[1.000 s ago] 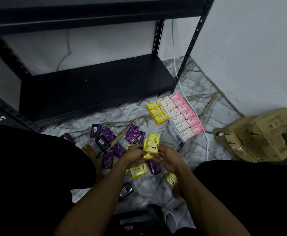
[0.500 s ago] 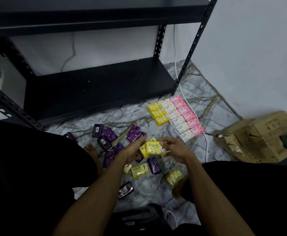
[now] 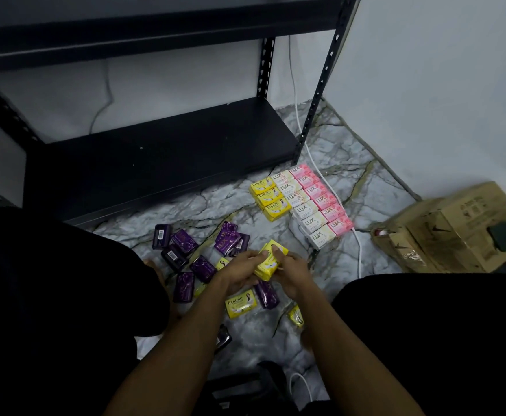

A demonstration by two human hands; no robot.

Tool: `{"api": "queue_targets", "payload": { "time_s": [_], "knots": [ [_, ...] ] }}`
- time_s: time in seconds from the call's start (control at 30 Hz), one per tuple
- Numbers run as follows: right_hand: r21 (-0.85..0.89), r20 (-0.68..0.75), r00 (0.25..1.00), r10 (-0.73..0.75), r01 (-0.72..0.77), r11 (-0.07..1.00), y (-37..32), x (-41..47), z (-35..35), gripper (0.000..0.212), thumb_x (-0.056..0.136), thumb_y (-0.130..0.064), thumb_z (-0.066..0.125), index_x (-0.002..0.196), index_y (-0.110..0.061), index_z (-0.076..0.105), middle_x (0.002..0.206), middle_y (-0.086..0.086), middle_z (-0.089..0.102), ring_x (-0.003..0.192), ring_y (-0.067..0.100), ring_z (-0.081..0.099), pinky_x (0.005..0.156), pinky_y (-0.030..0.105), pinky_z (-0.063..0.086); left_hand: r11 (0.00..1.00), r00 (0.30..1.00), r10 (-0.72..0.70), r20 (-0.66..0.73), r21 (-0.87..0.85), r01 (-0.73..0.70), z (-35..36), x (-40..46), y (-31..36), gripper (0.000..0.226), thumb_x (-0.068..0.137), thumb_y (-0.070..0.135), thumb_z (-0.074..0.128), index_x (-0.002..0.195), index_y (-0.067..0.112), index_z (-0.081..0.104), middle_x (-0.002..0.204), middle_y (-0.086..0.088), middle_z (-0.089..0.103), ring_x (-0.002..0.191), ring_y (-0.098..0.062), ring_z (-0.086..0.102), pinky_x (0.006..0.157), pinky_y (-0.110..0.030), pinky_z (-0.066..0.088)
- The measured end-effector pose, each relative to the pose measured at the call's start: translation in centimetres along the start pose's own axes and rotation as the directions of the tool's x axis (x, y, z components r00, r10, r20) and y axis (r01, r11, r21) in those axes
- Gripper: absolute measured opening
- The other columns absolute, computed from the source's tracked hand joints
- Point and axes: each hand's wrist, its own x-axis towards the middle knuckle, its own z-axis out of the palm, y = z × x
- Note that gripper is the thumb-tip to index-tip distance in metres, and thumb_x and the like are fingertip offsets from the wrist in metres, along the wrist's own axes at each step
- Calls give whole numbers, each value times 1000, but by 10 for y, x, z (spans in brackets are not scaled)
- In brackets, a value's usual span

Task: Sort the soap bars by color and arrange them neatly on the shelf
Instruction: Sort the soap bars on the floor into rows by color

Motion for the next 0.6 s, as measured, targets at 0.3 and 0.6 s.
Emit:
{"api": "queue_targets", "payload": {
  "time_s": [0.3, 0.6],
  "knots": [
    [245, 15, 996, 91, -92, 965, 1, 11, -1, 20, 96, -7, 61, 115, 1, 62, 102, 18, 71, 79, 26, 72, 60, 37, 60, 999, 997, 42, -59, 22, -41, 9, 37, 2, 33, 102, 32, 55, 125, 11, 64, 120, -11, 69, 103, -23, 69, 75, -34, 59],
    [389, -162, 950, 266, -187, 902, 0, 79, -18, 12, 95, -14, 64, 101, -3, 64, 63, 5, 70, 48, 12, 66, 41, 21, 49, 984, 977, 50, -206, 180, -12, -4, 97, 11, 28, 100, 24, 57, 120, 5, 61, 116, -19, 64, 93, -23, 61, 91, -46, 54]
  ]
}}
